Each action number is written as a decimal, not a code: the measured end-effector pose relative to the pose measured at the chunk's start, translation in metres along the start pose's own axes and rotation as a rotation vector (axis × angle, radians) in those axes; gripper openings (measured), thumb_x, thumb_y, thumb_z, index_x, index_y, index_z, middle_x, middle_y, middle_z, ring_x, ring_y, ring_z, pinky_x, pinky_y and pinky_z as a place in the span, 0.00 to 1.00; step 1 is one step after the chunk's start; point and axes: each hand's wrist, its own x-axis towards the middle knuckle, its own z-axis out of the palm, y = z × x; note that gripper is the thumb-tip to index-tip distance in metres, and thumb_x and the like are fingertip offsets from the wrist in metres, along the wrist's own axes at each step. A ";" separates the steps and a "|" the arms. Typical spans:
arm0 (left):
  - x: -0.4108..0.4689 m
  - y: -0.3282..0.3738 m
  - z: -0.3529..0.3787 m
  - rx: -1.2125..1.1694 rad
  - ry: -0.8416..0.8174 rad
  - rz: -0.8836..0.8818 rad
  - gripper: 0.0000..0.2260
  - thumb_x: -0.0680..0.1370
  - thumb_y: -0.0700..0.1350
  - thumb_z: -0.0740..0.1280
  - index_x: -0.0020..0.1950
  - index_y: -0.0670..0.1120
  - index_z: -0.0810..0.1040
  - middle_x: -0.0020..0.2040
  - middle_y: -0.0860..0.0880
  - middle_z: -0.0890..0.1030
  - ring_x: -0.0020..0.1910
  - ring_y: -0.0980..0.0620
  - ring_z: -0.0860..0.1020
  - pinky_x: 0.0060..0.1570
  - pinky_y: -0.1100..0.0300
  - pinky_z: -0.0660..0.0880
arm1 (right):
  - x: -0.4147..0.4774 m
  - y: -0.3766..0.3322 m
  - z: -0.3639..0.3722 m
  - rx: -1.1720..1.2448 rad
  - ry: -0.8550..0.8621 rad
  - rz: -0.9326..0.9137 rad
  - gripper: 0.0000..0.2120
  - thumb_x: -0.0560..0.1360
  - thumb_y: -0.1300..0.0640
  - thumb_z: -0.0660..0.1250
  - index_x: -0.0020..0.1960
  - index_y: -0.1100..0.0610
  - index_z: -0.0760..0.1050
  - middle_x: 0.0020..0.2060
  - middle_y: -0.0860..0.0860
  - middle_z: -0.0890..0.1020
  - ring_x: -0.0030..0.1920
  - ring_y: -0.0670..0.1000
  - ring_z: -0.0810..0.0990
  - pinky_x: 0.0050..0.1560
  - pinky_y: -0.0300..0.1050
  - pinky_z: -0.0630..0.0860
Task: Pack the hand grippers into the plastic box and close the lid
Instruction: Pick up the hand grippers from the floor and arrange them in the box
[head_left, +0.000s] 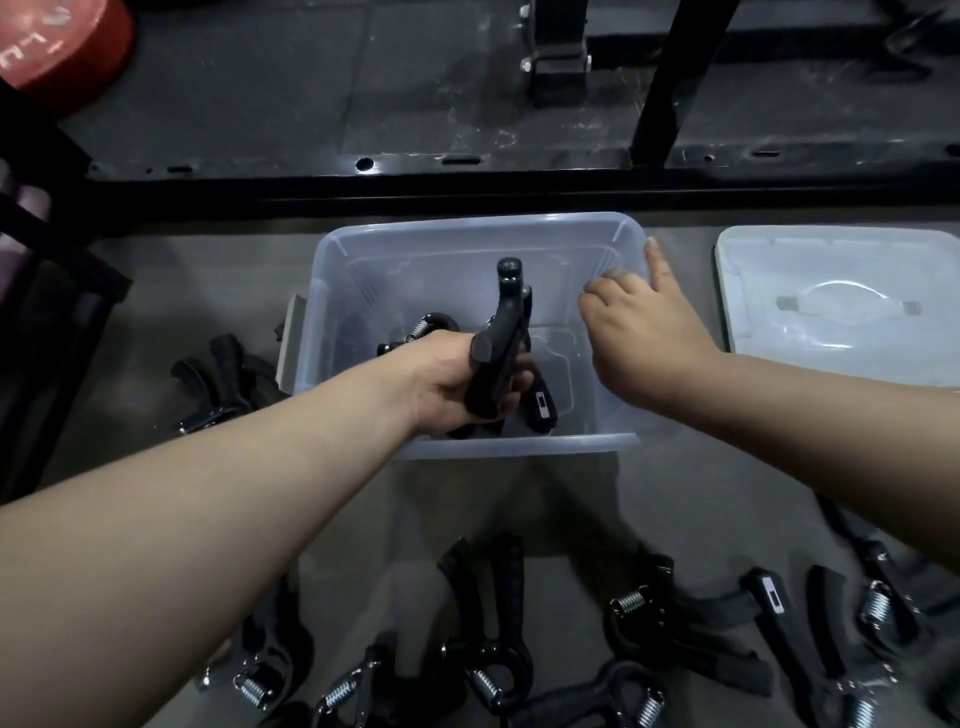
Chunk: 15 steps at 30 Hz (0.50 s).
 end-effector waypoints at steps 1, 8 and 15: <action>-0.001 0.002 0.000 -0.034 -0.043 0.002 0.05 0.79 0.43 0.63 0.49 0.47 0.78 0.42 0.48 0.78 0.37 0.52 0.77 0.34 0.61 0.73 | 0.000 0.000 0.000 0.003 -0.001 0.001 0.17 0.71 0.57 0.63 0.59 0.58 0.75 0.56 0.53 0.78 0.63 0.56 0.73 0.74 0.65 0.38; -0.013 0.012 -0.009 -0.166 -0.265 0.016 0.30 0.73 0.61 0.66 0.65 0.40 0.72 0.49 0.44 0.76 0.40 0.49 0.73 0.40 0.58 0.70 | 0.000 -0.001 0.000 0.017 -0.011 0.005 0.16 0.70 0.56 0.64 0.57 0.57 0.76 0.54 0.53 0.79 0.61 0.56 0.73 0.74 0.65 0.39; -0.003 0.012 -0.008 -0.077 -0.038 0.031 0.10 0.79 0.36 0.61 0.58 0.38 0.77 0.46 0.43 0.82 0.47 0.47 0.82 0.53 0.52 0.79 | 0.002 -0.002 0.003 -0.013 -0.019 0.007 0.17 0.70 0.55 0.65 0.58 0.57 0.76 0.54 0.53 0.79 0.61 0.55 0.74 0.74 0.66 0.39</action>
